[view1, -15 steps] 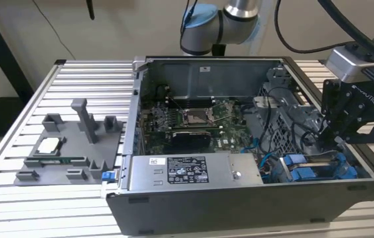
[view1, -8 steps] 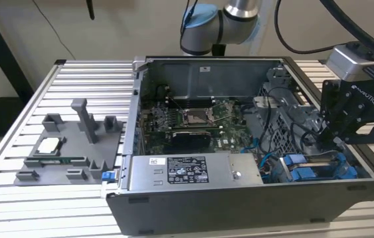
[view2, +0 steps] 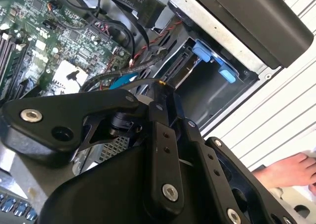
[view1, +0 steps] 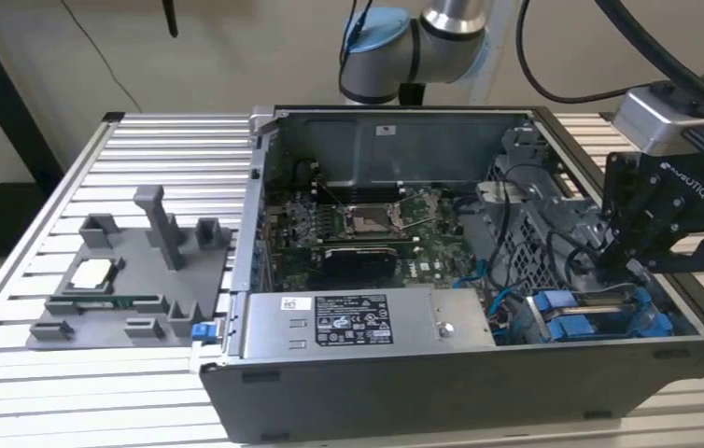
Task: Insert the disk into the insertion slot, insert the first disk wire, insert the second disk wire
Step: 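Insert the first disk wire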
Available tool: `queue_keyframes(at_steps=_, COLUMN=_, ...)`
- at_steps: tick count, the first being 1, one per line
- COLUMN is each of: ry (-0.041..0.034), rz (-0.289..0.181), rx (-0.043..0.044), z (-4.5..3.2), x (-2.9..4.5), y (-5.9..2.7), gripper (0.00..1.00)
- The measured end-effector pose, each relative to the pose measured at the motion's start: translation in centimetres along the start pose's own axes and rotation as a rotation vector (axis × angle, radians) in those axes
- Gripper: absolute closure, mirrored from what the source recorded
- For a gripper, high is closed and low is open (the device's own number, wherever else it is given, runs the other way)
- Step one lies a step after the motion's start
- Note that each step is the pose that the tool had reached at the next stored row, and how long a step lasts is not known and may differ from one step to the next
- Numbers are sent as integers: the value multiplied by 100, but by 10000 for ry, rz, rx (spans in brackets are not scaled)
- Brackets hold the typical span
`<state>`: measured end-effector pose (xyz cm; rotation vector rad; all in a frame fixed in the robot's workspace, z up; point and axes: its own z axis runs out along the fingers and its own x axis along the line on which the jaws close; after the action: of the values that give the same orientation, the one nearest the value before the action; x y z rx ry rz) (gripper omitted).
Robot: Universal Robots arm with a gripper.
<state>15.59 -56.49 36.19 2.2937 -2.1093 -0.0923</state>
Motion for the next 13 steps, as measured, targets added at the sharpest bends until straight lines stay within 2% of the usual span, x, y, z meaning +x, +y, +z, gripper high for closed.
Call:
queue_keyframes(at_steps=9, ry=0, rz=-1, rx=0, z=6, x=1, y=-10, gripper=81)
queue_keyframes(at_steps=13, ry=-1, rz=0, rx=-2, z=31, x=3, y=-32, gripper=81)
